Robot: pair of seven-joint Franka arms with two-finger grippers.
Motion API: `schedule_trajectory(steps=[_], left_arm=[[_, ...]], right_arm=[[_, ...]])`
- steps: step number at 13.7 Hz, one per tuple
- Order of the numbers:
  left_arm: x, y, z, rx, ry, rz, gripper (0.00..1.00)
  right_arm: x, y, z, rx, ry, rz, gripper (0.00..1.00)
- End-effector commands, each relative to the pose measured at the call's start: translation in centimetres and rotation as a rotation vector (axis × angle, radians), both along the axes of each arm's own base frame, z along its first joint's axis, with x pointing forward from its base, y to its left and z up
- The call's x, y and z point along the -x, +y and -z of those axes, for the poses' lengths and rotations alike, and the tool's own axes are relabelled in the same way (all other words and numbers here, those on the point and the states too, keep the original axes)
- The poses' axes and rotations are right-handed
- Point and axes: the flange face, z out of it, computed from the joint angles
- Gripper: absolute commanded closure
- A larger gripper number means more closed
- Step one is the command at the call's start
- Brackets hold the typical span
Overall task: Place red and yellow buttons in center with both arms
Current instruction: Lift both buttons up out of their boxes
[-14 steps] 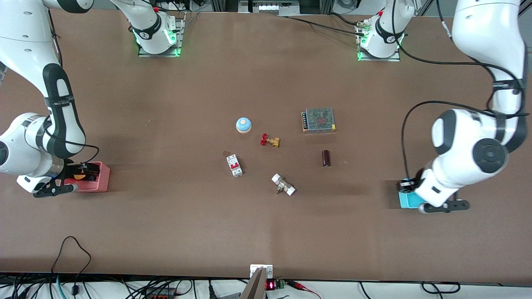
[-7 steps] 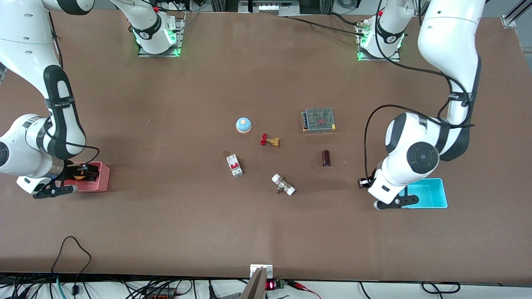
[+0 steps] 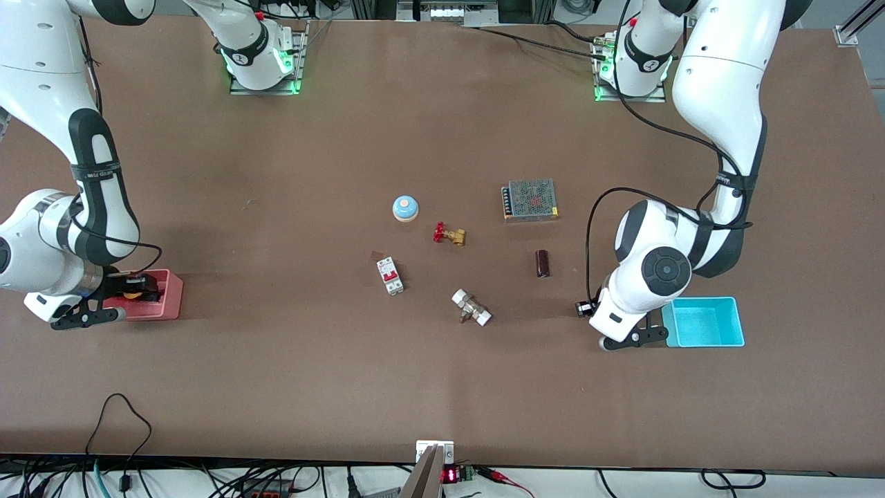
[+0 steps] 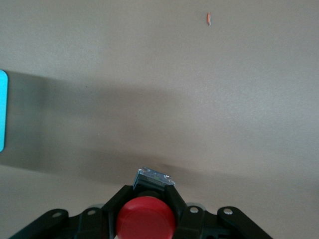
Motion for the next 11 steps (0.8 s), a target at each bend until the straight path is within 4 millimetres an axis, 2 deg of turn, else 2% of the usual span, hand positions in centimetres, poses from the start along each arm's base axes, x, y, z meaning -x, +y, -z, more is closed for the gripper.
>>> schedule_trajectory(steps=[1,3,5,7,8,9,11], left_arm=[[0.2,-1.2,0.6,-0.003,-0.013,-0.011,0.74],[0.2,-1.4,1.2,0.002,-0.025,-0.025,0.72],[0.3,-1.7,1.4,0.001,-0.022,-0.022,0.66],[0.3,-1.7,1.4,0.001,-0.022,-0.024,0.6],[0.3,-1.7,1.4,0.001,-0.022,-0.024,0.53],[0.3,-1.7,1.4,0.001,-0.022,-0.024,0.46],[0.3,-1.7,1.2,0.002,-0.025,-0.022,0.37]], right_arm=[[-0.8,0.0,-0.9,-0.018,-0.021,-0.017,0.63],[-0.9,0.0,-1.2,-0.019,-0.021,-0.017,0.73],[-1.3,0.4,-2.6,-0.028,-0.013,-0.026,0.74],[-1.9,1.1,-8.9,-0.057,0.009,-0.038,0.73],[-2.1,1.8,-12.3,-0.071,0.024,-0.048,0.73],[-2.3,3.5,-15.6,-0.085,0.041,-0.064,0.73],[-2.4,7.6,-18.7,-0.093,0.06,-0.079,0.73]])
